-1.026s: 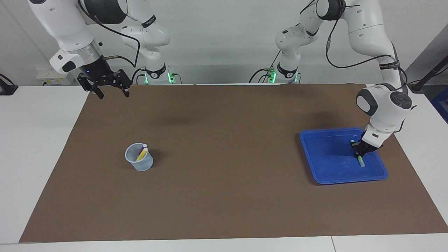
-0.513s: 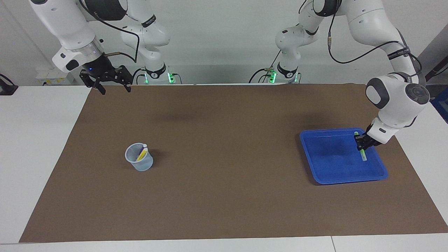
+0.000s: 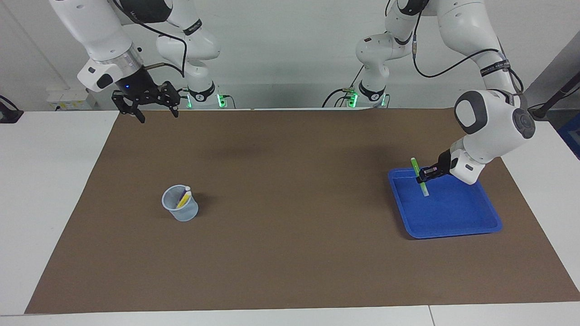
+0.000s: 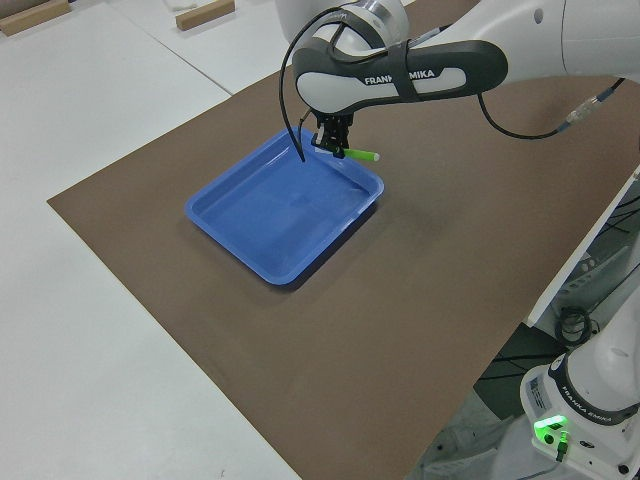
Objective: Transfer and insert pens with both arms
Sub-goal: 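Lift the green pen with the left gripper toward the right gripper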
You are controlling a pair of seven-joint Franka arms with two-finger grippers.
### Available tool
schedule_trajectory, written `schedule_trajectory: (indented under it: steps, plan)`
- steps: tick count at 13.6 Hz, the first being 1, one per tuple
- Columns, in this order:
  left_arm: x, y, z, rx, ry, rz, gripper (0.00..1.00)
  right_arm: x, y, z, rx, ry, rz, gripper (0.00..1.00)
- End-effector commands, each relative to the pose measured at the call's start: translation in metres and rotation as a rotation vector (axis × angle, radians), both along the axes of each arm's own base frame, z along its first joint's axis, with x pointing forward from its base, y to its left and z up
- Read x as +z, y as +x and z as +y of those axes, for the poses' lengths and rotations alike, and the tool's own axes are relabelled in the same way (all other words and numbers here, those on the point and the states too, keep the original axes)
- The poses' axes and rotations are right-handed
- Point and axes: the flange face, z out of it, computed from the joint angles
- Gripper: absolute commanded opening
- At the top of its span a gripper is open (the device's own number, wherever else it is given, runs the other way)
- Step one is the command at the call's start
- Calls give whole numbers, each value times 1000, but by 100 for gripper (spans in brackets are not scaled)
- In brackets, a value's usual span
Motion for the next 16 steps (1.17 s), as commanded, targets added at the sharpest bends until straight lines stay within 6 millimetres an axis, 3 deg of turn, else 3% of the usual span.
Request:
schedule_trajectory:
  steps: [1,2,4,7,11,13,16]
  plan:
    - [12,-9,-43,130,-50,69,0,-3,-1,6,-44,87,-15,100]
    - [13,-10,-66,122,-51,69,0,-4,1,9,-71,118,-22,100]
    - [15,-13,-106,159,-31,72,0,-11,5,39,-117,161,-16,100]
    - [22,-13,-136,268,-26,92,0,-27,9,83,-219,236,-15,100]
    - [30,-16,-168,697,-47,261,0,-42,16,119,-288,333,3,100]
    - [33,-26,-198,739,-39,298,0,-57,20,138,-323,356,-7,100]
    - [36,-33,-222,838,-19,327,0,-73,19,172,-381,392,-28,100]
